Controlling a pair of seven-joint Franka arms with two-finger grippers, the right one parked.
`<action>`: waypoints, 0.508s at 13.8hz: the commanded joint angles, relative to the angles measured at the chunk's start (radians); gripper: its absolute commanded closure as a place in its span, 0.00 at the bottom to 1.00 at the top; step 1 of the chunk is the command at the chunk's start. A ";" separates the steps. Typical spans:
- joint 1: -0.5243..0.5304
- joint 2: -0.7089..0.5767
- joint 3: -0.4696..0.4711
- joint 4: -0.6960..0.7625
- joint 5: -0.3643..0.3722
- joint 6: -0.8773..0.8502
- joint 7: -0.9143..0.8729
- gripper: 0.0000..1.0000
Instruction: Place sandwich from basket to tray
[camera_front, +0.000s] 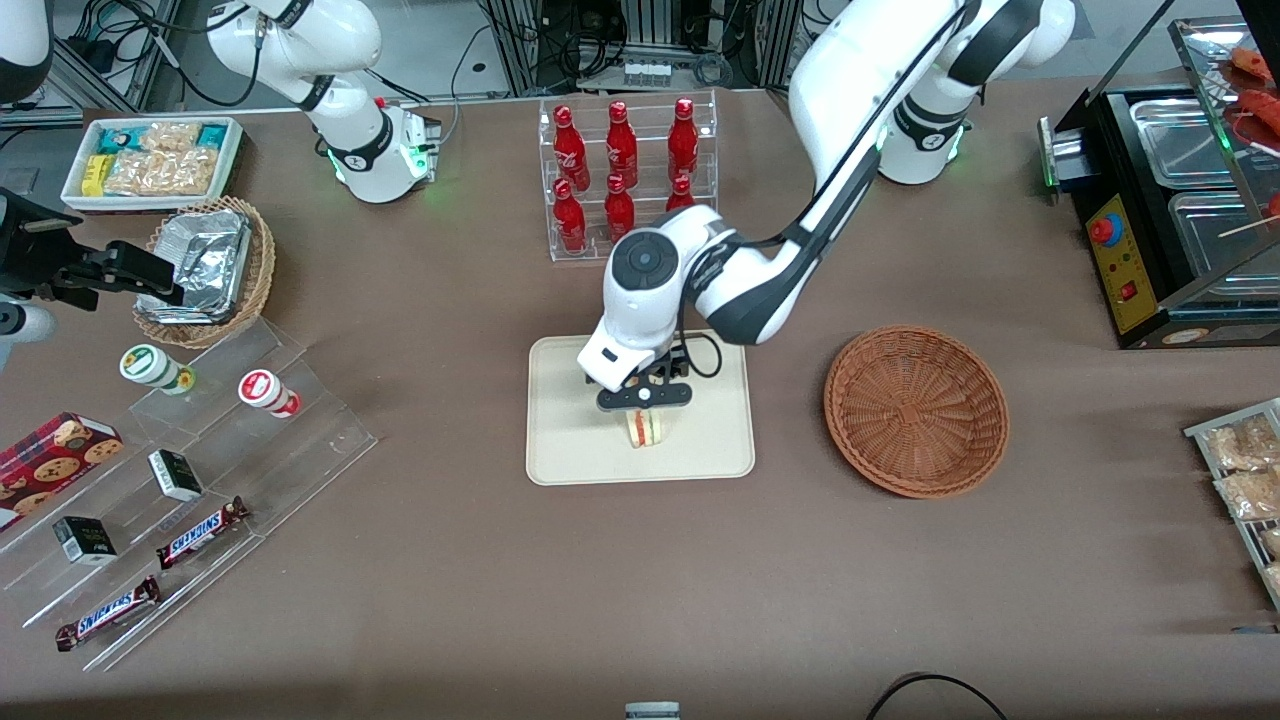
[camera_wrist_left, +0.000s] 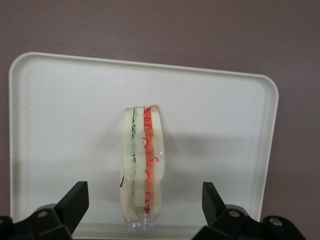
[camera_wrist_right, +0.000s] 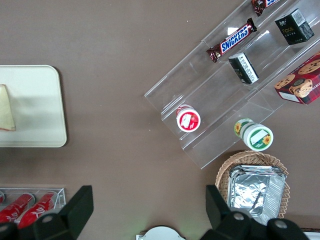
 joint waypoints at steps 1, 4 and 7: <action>0.065 -0.127 0.006 -0.020 0.002 -0.118 -0.057 0.00; 0.168 -0.253 0.003 -0.023 -0.001 -0.288 -0.038 0.00; 0.263 -0.348 0.003 -0.034 -0.042 -0.426 0.097 0.00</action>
